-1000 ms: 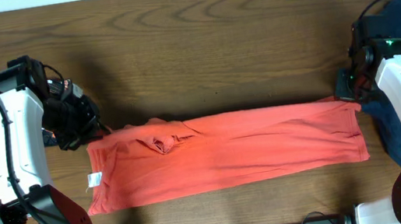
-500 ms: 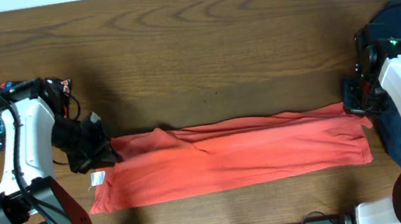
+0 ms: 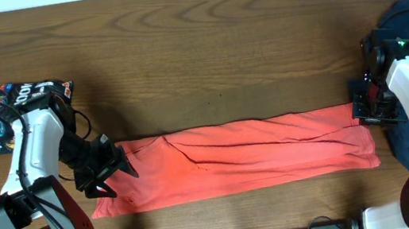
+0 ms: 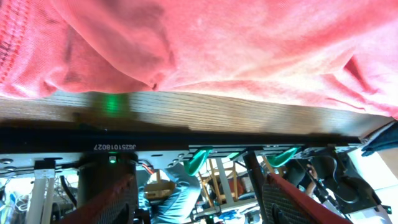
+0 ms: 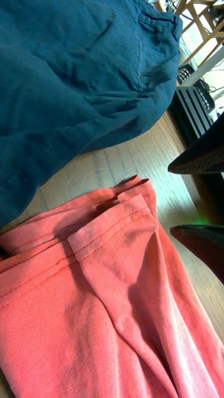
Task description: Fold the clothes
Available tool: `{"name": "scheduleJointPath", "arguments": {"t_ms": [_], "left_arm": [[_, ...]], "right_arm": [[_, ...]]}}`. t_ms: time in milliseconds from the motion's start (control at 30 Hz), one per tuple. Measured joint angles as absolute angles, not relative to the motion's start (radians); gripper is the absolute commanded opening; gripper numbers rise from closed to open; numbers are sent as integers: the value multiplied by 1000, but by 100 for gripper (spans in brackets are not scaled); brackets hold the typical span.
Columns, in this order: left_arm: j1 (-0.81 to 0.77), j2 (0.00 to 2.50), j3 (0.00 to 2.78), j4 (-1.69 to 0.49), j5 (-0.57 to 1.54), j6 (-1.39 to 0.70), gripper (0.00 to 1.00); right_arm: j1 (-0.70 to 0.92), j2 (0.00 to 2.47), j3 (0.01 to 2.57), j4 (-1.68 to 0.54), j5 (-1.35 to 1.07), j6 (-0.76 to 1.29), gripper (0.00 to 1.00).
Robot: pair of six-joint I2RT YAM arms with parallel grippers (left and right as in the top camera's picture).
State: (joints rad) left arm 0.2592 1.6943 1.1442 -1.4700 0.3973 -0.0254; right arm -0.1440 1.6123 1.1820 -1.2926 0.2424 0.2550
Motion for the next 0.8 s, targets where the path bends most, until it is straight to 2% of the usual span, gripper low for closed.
{"name": "scheduleJointPath", "arguments": {"t_ms": [267,400,567,733,800], "left_arm": [[243,1694,1144,-1304,446,-56,66],[150,1694,1144,-1175,477,-57,67],[-14,1694,1144,-1072,443,-109,67],[-96,1694,1144,-1086,407,-166,66],[-102,1693,1144,-1102,400,-178,66]], "right_arm": [[-156,1612,1182,-1253,151,255,32],[-156,1612,1182,-1240,117,256,35],[-156,1612,1182,-1245,89,252,44],[-156,1612,1159,-1242,76,226,64],[-157,1612,1117,-1198,75,210,66]]}}
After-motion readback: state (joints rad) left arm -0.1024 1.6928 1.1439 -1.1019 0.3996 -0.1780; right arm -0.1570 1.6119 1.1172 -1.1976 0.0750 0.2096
